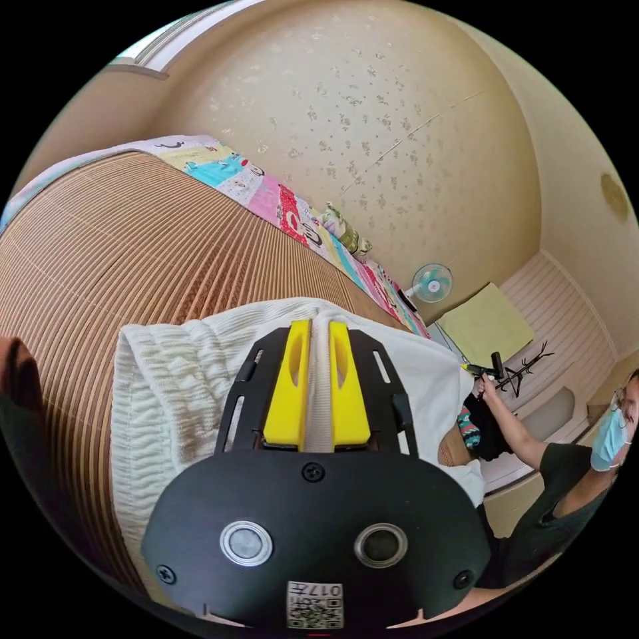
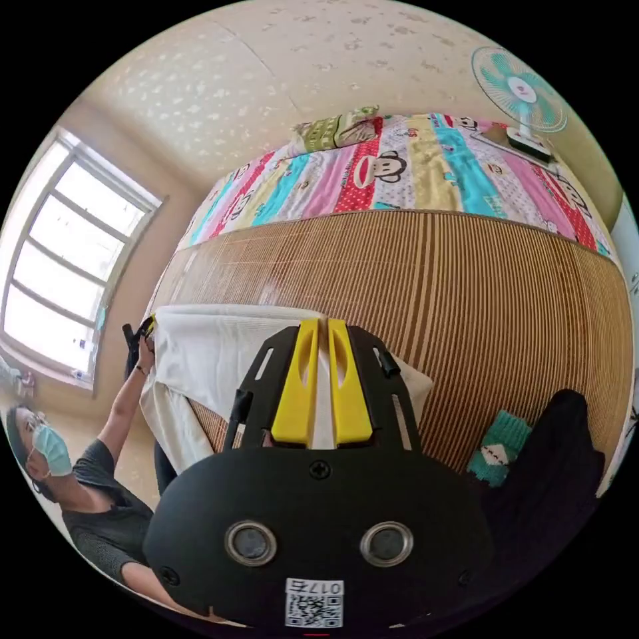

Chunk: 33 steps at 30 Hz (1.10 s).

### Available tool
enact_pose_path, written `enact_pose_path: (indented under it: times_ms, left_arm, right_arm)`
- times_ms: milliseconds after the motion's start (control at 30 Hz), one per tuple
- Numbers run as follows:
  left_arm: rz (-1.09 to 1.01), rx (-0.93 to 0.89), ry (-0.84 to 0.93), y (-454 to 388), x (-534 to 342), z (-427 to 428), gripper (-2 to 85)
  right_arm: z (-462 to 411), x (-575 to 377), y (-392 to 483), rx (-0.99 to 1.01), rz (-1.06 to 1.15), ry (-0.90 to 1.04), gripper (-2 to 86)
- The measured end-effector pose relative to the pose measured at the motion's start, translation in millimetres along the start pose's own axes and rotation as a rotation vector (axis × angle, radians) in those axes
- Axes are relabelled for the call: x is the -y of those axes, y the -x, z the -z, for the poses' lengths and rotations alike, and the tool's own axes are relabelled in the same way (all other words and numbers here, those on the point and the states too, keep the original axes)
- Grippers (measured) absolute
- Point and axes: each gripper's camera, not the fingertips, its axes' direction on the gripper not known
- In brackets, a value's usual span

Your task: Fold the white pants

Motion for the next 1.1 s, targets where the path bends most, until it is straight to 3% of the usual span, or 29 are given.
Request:
enact_pose_path:
  times_ms: [100, 167, 233, 300, 400, 500, 600, 700, 767, 900, 967, 1100]
  left_arm:
    - [0.031, 0.129, 0.027, -7.8, -3.3, -15.8, 6.6]
    - [0.061, 0.132, -0.083, -16.9, -7.5, 16.5, 10.0]
    - [0.053, 0.110, -0.138, -28.9, -17.8, 52.0, 12.2]
    - [-0.031, 0.162, -0.112, -52.1, -37.9, 89.3, 12.8]
    - [-0.147, 0.378, -0.124, -95.8, -104.9, 160.1, 13.2]
    - [-0.175, 0.544, -0.154, -137.9, -181.8, 223.6, 12.4]
    - [0.002, 0.715, -0.275, -143.8, -239.9, 271.5, 10.0]
    - [0.245, 0.597, -0.252, -90.7, -249.4, 283.8, 14.0]
    - [0.452, 0.363, -0.091, -28.5, -240.0, 259.2, 15.9]
    - [0.573, 0.104, -0.141, -4.3, -247.6, 256.9, 5.6]
    - [0.516, -0.084, -0.228, -23.4, -262.5, 282.8, 5.1]
    - [0.405, 0.066, -0.350, -69.2, -299.0, 344.6, 5.1]
  right_arm:
    - [-32.0, 4.9, -26.6, -0.146, -0.195, 0.110, 8.1]
    - [-11.0, -14.0, -11.2, -0.261, -0.188, -0.041, 10.1]
    - [15.1, -45.9, 12.6, -0.231, -0.103, -0.175, 11.1]
    - [40.2, -107.9, 45.5, -0.028, 0.109, -0.182, 11.1]
    - [58.5, -212.8, 74.8, 0.144, 0.254, -0.096, 9.4]
    - [52.4, -311.9, 81.8, 0.461, 0.302, 0.151, 8.6]
    - [38.1, -399.5, 72.7, 0.686, 0.199, 0.313, 8.6]
    - [41.8, -456.8, 53.1, 0.842, 0.055, 0.215, 9.2]
    - [42.9, -479.1, 34.8, 0.964, -0.047, 0.114, 9.2]
    - [39.7, -514.0, 13.4, 1.019, -0.226, 0.027, 10.0]
    - [42.3, -525.2, 8.0, 1.002, -0.285, 0.010, 11.3]
    - [46.2, -539.7, -5.9, 0.990, -0.378, -0.018, 14.9]
